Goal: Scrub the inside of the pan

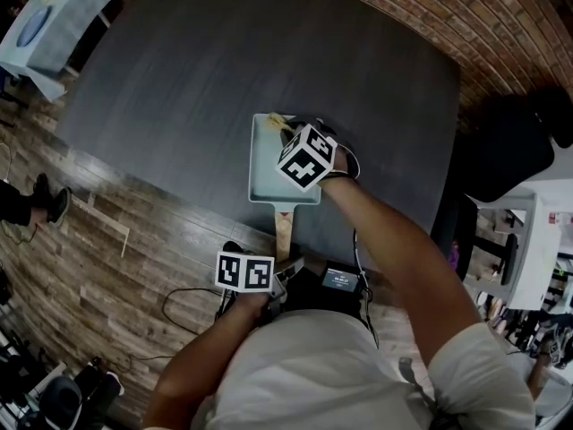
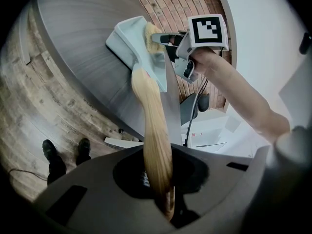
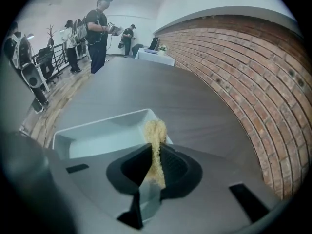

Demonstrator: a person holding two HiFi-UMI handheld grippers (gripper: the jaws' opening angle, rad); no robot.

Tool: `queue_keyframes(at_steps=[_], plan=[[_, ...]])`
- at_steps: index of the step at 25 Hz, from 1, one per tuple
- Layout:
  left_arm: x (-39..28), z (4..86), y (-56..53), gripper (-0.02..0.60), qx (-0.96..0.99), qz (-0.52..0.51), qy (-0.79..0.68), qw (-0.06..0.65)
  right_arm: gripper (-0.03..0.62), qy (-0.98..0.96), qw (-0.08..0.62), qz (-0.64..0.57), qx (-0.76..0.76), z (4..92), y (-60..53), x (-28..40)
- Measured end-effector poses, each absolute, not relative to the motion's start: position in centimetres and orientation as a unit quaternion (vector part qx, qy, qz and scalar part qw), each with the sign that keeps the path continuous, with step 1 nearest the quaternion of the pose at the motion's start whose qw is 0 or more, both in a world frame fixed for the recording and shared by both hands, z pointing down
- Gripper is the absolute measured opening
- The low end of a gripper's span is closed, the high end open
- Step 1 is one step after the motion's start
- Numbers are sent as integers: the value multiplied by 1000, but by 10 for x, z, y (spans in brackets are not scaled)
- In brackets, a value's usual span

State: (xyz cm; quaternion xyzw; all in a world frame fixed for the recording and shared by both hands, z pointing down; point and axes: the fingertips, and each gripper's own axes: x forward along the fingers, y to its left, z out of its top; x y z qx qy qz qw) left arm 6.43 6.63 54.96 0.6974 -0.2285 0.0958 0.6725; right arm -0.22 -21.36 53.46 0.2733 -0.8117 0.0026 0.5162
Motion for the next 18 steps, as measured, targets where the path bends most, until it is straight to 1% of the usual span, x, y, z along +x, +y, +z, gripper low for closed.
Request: queue_keyframes(at_steps=[9, 18], plan=[[62, 550, 66, 52, 697, 95, -235, 671, 54, -791, 548, -26, 271, 533, -216, 25], [61, 551, 65, 52, 698, 96, -237, 669, 54, -782, 564, -50, 261, 529, -217, 29]])
